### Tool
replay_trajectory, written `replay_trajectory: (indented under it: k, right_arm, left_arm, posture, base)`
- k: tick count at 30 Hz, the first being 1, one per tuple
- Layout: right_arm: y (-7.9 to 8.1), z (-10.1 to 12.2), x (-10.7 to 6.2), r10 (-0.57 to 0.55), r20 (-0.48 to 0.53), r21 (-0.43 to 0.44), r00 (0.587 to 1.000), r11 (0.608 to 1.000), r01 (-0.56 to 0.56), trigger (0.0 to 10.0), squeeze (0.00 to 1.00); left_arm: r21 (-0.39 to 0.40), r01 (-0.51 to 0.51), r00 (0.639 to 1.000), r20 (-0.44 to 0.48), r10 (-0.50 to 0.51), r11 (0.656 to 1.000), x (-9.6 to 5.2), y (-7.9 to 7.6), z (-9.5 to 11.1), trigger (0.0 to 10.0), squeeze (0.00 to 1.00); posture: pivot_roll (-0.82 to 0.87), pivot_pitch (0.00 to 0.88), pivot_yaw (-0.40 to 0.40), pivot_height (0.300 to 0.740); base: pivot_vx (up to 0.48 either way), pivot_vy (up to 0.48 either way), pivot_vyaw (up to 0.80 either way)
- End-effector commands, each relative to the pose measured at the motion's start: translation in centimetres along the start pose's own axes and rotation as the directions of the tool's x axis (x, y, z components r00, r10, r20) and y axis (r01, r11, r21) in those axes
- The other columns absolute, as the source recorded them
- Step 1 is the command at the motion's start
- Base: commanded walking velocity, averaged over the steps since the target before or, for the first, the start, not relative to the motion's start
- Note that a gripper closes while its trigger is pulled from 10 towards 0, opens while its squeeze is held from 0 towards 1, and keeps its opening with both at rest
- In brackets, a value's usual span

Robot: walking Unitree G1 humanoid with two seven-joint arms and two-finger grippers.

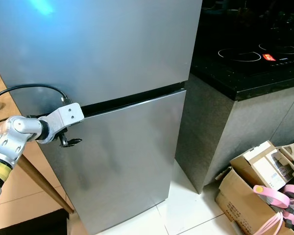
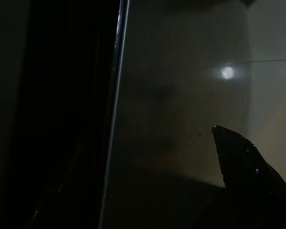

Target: Restocking fridge

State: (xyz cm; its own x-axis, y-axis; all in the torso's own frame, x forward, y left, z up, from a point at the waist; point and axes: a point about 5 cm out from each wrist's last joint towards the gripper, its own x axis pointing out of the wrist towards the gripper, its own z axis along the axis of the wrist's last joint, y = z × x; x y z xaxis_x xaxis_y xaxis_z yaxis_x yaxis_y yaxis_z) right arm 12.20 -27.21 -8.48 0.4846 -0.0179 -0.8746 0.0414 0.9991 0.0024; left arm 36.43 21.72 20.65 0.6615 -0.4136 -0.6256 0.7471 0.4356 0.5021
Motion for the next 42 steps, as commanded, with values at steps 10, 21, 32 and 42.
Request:
replay_trajectory:
  k: [10,21,32,42]
  right_arm:
    - [-0.3,-0.1,-0.1,-0.011,-0.002,-0.006,1.0,1.0,0.011,10.0,0.0]
    - [-0.4,-0.1,-0.1,-0.011,-0.007,-0.011,1.0,1.0,0.011,10.0,0.0]
    - [-0.4,0.2,-0.1,-0.01,-0.003,-0.018,1.0,1.0,0.01,10.0,0.0]
    - [-0.3,0.1,-0.1,-0.008,-0.005,-0.019,1.0,1.0,0.008,10.0,0.0]
  left_arm:
    - [-0.153,0.342,0.936,-0.027,-0.35,0.927,1.2,-4.5,-2.9,10.0,0.0]
    - [-0.082,0.473,0.862,0.248,-0.442,0.877,0.3,-5.6,0.7,10.0,0.0]
    - [0.171,0.492,0.534,0.715,-0.451,0.854,-5.0,-5.3,8.7,10.0,0.0]
    - [0.244,0.394,0.474,0.772,-0.423,0.886,-7.4,-5.2,10.7,10.0,0.0]
  posture:
    - [-0.12,0.028,0.017,0.74]
    - [-0.12,0.031,0.015,0.74]
    - [-0.12,0.024,0.009,0.74]
    - [-0.12,0.022,0.01,0.74]
  base:
    - [0.0,0.0,0.0]
    - [0.0,0.0,0.0]
    - [0.0,0.0,0.0]
    - [0.0,0.0,0.0]
